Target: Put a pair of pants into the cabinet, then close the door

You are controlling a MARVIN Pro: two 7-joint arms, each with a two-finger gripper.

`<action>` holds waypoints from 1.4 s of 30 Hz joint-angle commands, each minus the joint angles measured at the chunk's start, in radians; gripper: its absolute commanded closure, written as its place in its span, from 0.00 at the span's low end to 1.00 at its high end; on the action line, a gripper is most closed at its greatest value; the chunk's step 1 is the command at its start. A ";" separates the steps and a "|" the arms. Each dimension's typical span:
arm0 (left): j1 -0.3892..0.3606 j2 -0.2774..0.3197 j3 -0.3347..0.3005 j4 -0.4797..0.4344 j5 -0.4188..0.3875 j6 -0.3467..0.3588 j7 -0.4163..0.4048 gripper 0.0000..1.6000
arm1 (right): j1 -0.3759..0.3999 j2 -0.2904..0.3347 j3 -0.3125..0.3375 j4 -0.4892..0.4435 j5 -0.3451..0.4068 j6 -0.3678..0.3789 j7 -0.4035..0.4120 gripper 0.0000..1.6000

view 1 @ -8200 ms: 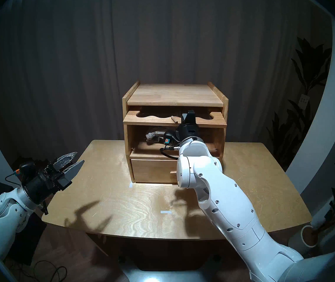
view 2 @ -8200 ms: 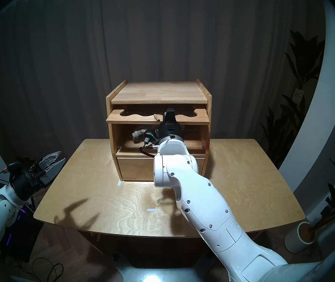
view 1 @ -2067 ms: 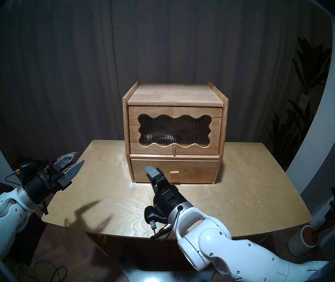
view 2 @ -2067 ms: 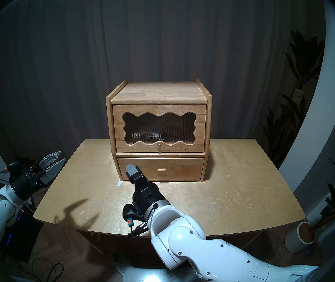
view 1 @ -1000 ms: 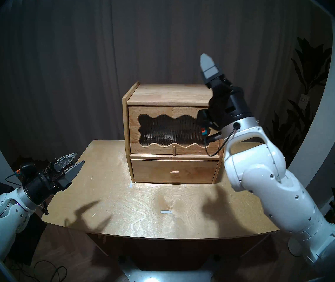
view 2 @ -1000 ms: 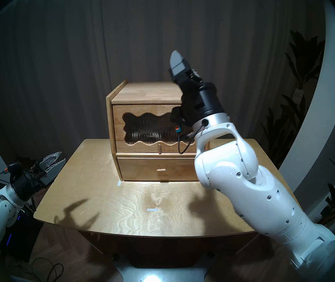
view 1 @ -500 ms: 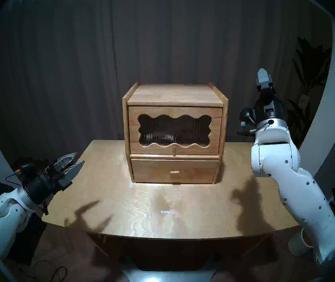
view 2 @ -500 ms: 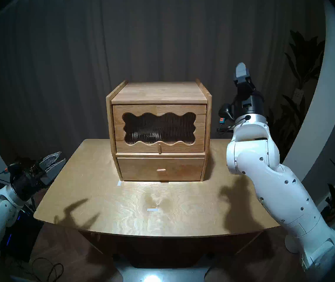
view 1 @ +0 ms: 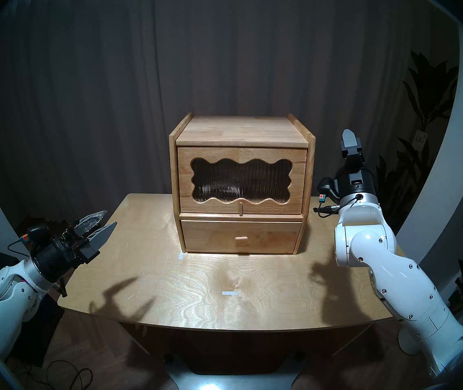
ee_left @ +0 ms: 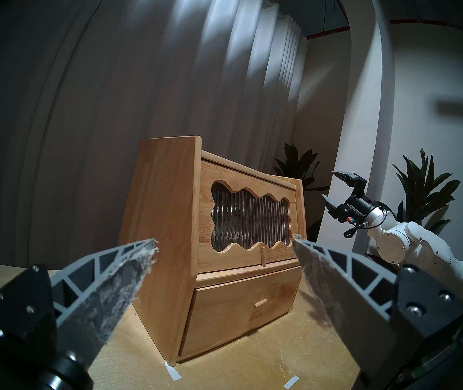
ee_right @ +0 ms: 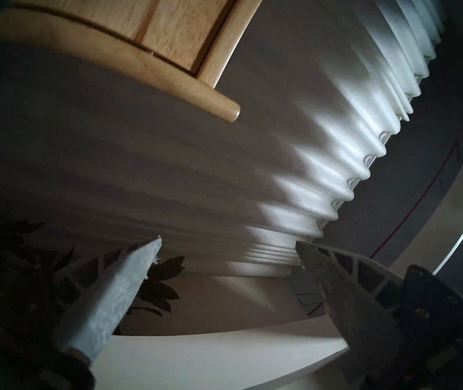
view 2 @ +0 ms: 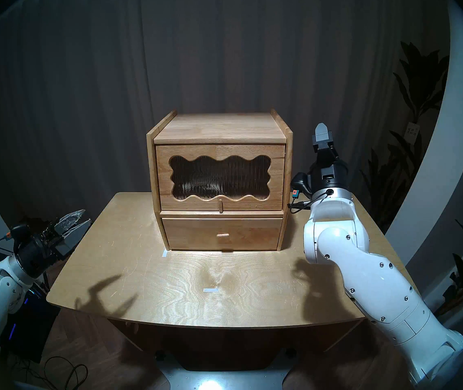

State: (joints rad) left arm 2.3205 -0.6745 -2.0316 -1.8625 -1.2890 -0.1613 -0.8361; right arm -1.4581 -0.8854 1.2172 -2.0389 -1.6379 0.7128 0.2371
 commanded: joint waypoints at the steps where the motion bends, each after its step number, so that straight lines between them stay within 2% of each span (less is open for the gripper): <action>1: -0.005 0.002 -0.007 -0.004 -0.001 -0.002 0.000 0.00 | 0.016 -0.045 0.081 -0.034 0.082 0.064 -0.090 0.00; 7: -0.004 0.001 -0.003 -0.001 -0.001 -0.001 -0.001 0.00 | -0.002 -0.058 0.150 0.020 0.197 0.068 -0.038 0.00; 15: -0.003 0.001 0.003 0.001 0.000 -0.001 -0.001 0.00 | -0.045 -0.086 0.173 0.167 0.329 0.049 0.021 0.00; 19: -0.004 0.002 0.005 0.003 -0.001 -0.001 -0.001 0.00 | -0.035 -0.102 0.177 0.218 0.396 0.028 0.052 0.00; 38: -0.005 0.003 0.011 0.007 -0.001 -0.002 -0.002 0.00 | 0.052 -0.141 0.271 0.236 0.656 -0.089 0.141 0.00; 41: -0.005 0.003 0.011 0.007 -0.001 -0.002 -0.002 0.00 | 0.059 -0.143 0.287 0.240 0.686 -0.104 0.150 0.00; 42: -0.005 0.003 0.012 0.007 -0.001 -0.002 -0.002 0.00 | 0.027 -0.060 0.309 0.323 0.579 -0.018 0.147 0.00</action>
State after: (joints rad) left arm 2.3197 -0.6733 -2.0145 -1.8523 -1.2890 -0.1612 -0.8376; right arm -1.4385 -1.0220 1.4662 -1.7873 -0.9948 0.6400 0.3901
